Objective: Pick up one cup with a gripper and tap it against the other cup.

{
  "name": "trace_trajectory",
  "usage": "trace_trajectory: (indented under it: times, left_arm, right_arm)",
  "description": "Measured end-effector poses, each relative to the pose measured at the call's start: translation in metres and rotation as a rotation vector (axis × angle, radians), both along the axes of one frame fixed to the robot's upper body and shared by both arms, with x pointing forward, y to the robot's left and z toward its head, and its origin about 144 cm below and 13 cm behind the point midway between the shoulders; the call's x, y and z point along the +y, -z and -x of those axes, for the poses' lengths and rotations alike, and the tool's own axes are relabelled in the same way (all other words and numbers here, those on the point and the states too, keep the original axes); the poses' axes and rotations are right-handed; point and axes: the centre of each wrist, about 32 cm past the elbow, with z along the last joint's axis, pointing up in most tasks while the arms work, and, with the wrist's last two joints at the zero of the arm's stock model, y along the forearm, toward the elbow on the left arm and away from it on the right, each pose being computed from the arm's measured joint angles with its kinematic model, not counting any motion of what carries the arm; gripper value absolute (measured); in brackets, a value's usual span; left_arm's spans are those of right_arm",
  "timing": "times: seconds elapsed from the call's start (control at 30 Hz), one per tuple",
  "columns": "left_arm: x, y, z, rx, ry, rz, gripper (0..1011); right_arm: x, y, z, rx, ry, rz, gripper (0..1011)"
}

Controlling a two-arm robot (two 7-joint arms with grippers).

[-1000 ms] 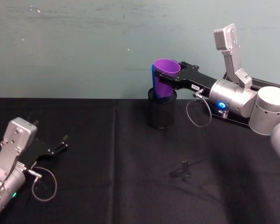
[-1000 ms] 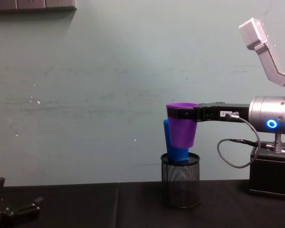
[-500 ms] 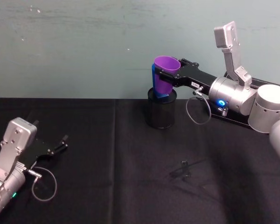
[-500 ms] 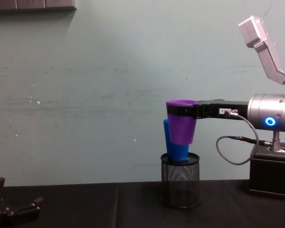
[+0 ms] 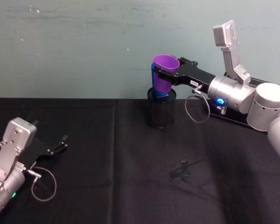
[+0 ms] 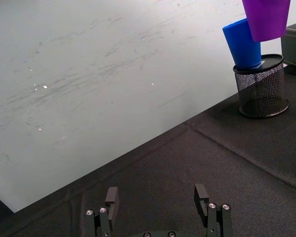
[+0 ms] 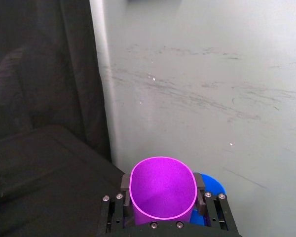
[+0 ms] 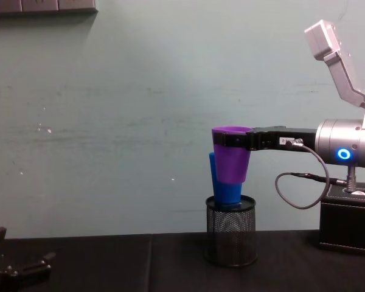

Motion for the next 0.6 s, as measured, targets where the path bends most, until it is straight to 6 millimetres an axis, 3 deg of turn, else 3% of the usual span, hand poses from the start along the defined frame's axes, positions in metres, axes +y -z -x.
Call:
trace_trajectory:
  times: [0.6]
  left_arm:
    - [0.0,0.0,0.0,0.0,0.0,0.0,1004]
  right_arm:
    - [0.0,0.0,-0.0023,-0.002,-0.002,-0.002,728]
